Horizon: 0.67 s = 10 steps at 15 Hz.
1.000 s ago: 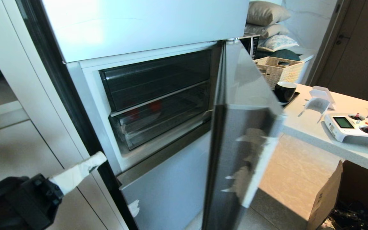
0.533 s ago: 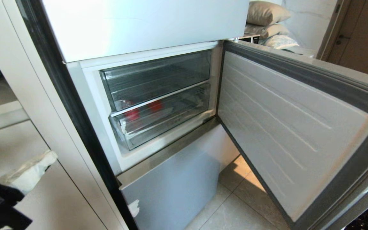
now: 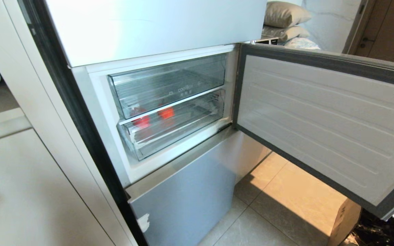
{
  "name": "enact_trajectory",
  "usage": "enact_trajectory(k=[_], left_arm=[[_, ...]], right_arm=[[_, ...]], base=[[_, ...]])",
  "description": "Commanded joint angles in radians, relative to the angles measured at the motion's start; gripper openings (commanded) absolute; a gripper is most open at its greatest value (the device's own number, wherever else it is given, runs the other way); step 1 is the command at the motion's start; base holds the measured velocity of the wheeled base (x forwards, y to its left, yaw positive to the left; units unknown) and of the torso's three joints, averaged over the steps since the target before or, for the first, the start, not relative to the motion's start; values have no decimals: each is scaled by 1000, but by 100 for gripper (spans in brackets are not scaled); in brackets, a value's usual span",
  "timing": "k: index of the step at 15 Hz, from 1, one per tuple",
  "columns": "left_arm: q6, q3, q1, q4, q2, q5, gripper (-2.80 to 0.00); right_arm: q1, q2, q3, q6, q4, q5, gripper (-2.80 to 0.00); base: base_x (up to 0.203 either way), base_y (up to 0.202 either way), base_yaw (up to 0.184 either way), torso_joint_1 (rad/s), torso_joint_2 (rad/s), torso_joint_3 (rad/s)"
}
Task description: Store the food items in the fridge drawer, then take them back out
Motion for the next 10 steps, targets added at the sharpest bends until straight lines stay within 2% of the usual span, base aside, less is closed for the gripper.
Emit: enact_trajectory(k=[1, 3, 4, 5, 7, 9, 10], left_arm=[[-7, 0, 20, 346, -197, -43, -280], [14, 10, 21, 353, -256, -55, -280], [69, 30, 22, 306, -255, -63, -280], [81, 36, 23, 289, -253, -73, -280], [71, 37, 22, 288, -254, -67, -280], [23, 37, 22, 288, -254, -61, -280], [21, 37, 22, 286, -254, -61, -280]], right_arm=[[0, 1, 0, -2, 0, 1, -280], [0, 1, 0, 0, 0, 1, -280], [0, 1, 0, 0, 0, 0, -280], [0, 1, 0, 0, 0, 0, -280], [0, 1, 0, 0, 0, 0, -280], [0, 1, 0, 0, 0, 0, -280], [0, 1, 0, 0, 0, 1, -280]], base=[[0, 0, 0, 0, 0, 0], [0, 0, 0, 0, 0, 0], [0, 0, 0, 0, 0, 0], [0, 0, 0, 0, 0, 0], [0, 0, 0, 0, 0, 0], [0, 0, 0, 0, 0, 0], [0, 0, 0, 0, 0, 0]])
